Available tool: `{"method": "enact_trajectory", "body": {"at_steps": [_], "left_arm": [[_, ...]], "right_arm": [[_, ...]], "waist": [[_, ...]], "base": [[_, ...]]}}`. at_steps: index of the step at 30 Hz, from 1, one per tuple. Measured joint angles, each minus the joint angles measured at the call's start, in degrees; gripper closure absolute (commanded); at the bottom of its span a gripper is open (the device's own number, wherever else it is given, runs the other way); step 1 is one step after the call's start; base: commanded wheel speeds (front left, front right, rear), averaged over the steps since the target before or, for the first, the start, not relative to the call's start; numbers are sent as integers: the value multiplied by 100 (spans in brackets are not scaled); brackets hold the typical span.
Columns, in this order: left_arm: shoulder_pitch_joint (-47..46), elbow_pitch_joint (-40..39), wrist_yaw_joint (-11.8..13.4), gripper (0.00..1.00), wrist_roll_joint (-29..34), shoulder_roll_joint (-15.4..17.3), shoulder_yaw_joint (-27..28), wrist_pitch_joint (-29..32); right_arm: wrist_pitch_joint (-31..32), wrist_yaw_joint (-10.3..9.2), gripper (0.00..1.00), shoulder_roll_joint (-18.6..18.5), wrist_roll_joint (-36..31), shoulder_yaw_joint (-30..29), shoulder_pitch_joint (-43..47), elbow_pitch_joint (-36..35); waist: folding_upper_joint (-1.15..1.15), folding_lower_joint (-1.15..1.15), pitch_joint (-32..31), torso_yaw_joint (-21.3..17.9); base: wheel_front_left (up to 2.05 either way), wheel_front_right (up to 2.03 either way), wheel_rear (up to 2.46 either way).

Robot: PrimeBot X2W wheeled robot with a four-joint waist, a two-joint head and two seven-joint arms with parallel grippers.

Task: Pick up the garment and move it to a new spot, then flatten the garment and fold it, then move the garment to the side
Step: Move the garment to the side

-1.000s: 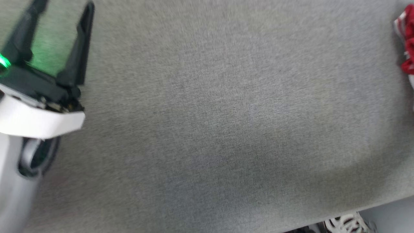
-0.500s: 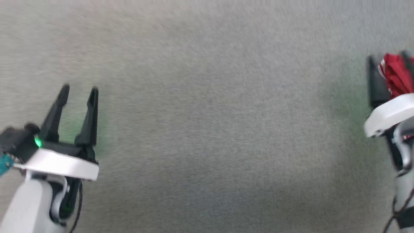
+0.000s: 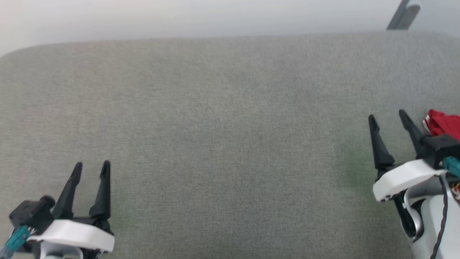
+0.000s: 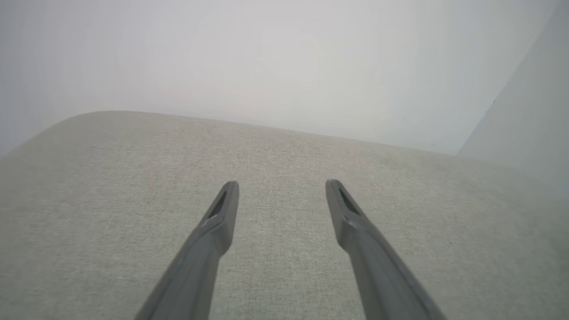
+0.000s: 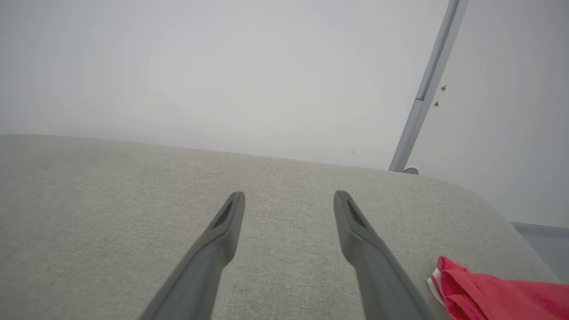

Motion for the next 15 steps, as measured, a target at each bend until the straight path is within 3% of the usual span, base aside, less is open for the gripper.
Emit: {"method": "enact_trajectory", "body": {"at_steps": [15], "left_arm": [[927, -656, 0, 0, 299, -434, 709, 0]], "right_arm": [[-99, 0, 0, 183, 190, 66, 791, -628]], "waist": [[0, 0, -475, -10]], "base": [[0, 0, 0]]}}
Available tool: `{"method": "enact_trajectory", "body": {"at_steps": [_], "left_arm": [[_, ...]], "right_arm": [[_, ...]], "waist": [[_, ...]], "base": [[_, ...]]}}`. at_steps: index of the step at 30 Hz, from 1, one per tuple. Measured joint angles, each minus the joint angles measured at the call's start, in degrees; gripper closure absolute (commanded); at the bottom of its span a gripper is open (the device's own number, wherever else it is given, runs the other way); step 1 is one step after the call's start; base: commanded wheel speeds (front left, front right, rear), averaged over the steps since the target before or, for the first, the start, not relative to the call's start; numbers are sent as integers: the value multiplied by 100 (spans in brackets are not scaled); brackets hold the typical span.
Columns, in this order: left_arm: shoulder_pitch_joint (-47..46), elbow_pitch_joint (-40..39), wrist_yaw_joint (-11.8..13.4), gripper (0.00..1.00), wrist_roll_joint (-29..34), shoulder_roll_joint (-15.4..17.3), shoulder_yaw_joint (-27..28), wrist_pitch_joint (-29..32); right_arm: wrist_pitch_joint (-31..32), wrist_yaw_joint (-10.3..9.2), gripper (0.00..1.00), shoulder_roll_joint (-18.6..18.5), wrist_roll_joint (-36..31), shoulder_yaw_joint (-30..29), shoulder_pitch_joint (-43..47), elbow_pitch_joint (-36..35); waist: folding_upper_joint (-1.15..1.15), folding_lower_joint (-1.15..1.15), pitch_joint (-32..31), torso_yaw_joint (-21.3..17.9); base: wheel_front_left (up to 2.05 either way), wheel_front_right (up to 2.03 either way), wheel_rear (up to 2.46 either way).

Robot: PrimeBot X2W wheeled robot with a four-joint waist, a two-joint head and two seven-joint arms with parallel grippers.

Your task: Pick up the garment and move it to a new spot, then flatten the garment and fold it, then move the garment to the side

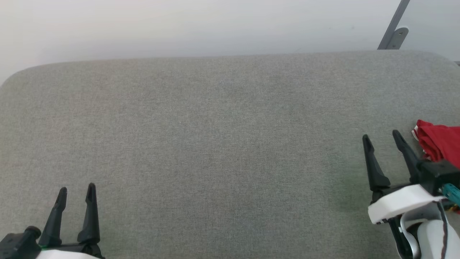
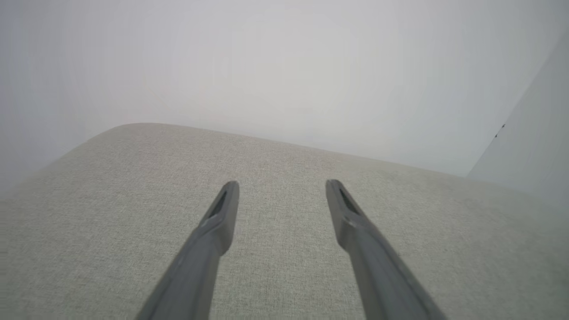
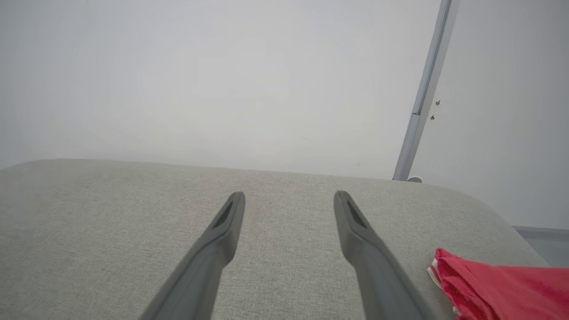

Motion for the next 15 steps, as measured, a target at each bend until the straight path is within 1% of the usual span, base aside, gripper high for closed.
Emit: {"method": "enact_trajectory", "body": {"at_steps": [6, 15], "left_arm": [[131, -116, 0, 0, 16, 21, 20, 0], [194, -70, 0, 0, -18, 44, -27, 0]], "right_arm": [[52, 0, 0, 58, 58, -152, 244, -233], [162, 0, 0, 82, 109, -146, 371, -393]], "waist": [[0, 0, -70, -7], [0, 0, -118, 11]], "base": [[0, 0, 0], [0, 0, 0]]}}
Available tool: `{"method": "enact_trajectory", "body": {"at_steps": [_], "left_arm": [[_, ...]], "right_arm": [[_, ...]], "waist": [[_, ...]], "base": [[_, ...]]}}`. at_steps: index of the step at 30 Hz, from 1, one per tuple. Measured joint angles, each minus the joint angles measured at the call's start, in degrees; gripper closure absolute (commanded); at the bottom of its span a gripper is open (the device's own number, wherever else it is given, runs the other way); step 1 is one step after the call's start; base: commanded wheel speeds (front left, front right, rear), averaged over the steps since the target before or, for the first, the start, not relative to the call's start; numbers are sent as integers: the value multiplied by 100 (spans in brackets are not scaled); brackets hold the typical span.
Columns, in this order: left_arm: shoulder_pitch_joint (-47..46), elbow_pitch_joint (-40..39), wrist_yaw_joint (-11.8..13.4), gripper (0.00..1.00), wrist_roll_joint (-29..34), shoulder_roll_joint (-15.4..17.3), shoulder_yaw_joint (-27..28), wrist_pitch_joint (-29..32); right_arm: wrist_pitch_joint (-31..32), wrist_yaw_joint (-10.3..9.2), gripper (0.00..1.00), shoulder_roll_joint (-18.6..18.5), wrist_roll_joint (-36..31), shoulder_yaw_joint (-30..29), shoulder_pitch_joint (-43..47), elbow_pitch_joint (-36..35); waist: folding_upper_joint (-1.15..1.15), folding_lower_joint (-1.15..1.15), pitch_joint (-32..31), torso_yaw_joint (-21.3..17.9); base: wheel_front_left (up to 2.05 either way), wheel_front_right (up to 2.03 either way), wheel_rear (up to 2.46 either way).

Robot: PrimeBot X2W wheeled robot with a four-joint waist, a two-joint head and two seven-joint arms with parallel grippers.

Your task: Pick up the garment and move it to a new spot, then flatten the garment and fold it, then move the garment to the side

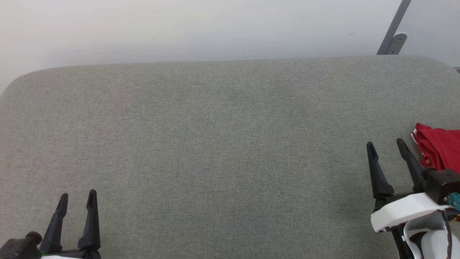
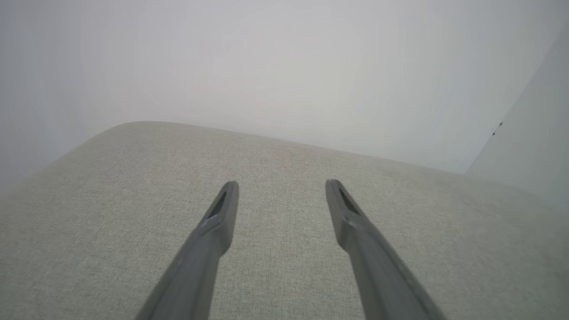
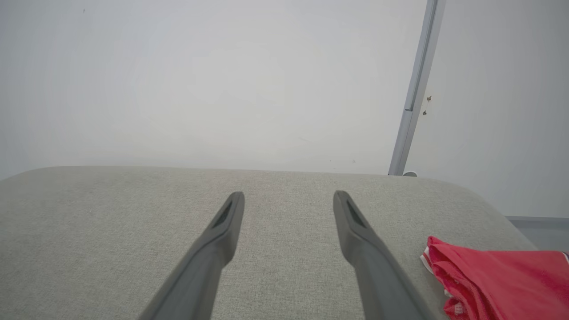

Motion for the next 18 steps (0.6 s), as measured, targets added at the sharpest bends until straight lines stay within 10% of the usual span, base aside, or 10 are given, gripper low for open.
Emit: {"method": "enact_trajectory", "body": {"at_steps": [2, 3, 18], "left_arm": [[7, 4, 0, 0, 1, -12, 3, 0], [7, 29, -1, 100, -2, -29, -2, 1], [-105, 367, -1, 100, -1114, -298, -53, 330]], "right_arm": [[15, -1, 0, 5, 12, 2, 23, -19], [15, 0, 100, 9, 13, 8, 36, 7], [253, 1, 100, 146, 1323, -37, 183, 321]], "waist": [[0, 0, -3, 20], [0, 0, -3, 26], [0, 0, -48, 7]], "base": [[0, 0, 0], [0, 0, 0], [0, 0, 0]]}}
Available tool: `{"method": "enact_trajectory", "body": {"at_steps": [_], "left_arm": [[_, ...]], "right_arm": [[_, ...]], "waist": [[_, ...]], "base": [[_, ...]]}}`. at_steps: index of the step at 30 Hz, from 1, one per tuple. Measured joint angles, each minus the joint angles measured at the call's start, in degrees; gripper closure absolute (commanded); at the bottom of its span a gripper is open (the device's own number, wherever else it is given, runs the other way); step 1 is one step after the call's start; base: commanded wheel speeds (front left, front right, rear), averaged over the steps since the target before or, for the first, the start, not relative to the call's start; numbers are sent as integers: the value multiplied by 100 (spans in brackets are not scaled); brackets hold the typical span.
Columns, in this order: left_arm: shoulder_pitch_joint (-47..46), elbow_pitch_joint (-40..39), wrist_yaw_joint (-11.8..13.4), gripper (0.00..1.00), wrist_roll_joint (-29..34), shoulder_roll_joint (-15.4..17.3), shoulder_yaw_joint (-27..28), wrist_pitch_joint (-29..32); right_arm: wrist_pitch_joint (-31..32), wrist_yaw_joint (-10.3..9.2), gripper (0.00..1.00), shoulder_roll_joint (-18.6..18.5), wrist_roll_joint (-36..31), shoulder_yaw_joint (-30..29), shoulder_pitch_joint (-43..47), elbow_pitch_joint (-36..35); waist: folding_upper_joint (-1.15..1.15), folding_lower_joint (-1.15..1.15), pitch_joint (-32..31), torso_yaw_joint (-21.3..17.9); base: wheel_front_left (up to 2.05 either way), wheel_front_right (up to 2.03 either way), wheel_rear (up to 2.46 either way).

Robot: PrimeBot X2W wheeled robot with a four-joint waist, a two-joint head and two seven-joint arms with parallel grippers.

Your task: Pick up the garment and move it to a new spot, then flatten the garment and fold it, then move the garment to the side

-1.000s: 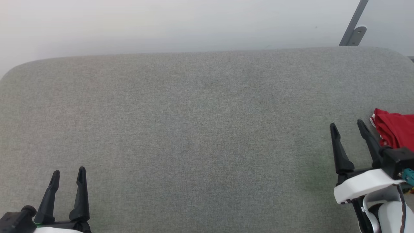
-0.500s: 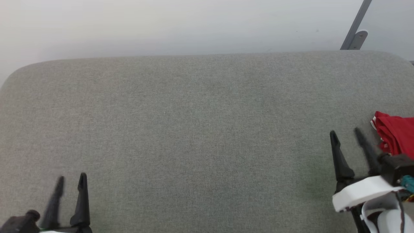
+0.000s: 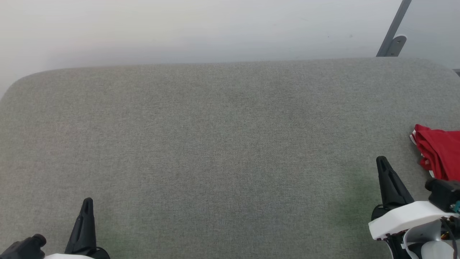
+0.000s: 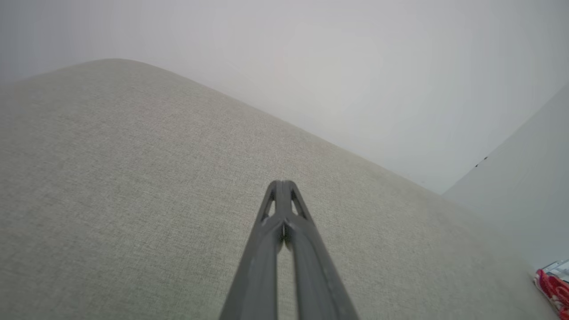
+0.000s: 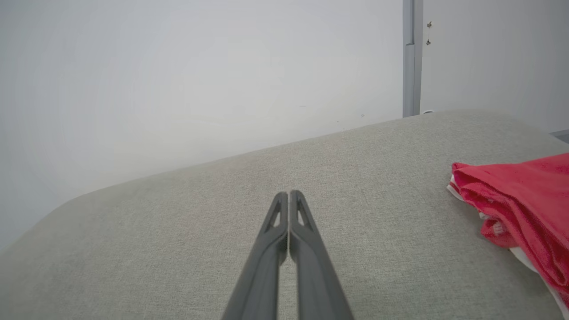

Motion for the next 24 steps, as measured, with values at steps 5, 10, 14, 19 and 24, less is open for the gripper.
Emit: {"method": "enact_trajectory", "body": {"at_steps": [5, 10, 14, 19, 24], "left_arm": [[-57, 53, 0, 100, -314, -33, 8, 93], [-148, 107, 0, 100, -703, -68, 18, 210], [-230, 147, 0, 100, -973, -101, 25, 286], [-308, 192, 0, 100, -1313, -167, 38, 404], [-350, 227, 0, 100, -1647, -202, 49, 491]], "right_arm": [[67, 0, 100, 24, 388, -25, -7, 22], [143, -1, 100, 53, 847, -59, -25, 46], [193, -1, 100, 78, 1203, -81, -26, 66], [268, -1, 100, 112, 1613, -103, -34, 96], [346, -1, 100, 138, 2012, -124, -77, 136]], "waist": [[0, 0, -13, -5], [0, 0, -29, -12], [0, 0, -42, -17], [0, 0, -58, -24], [0, 0, -74, -31]], "base": [[0, 0, 0], [0, 0, 0], [0, 0, 0], [0, 0, 0], [0, 0, 0]]}}
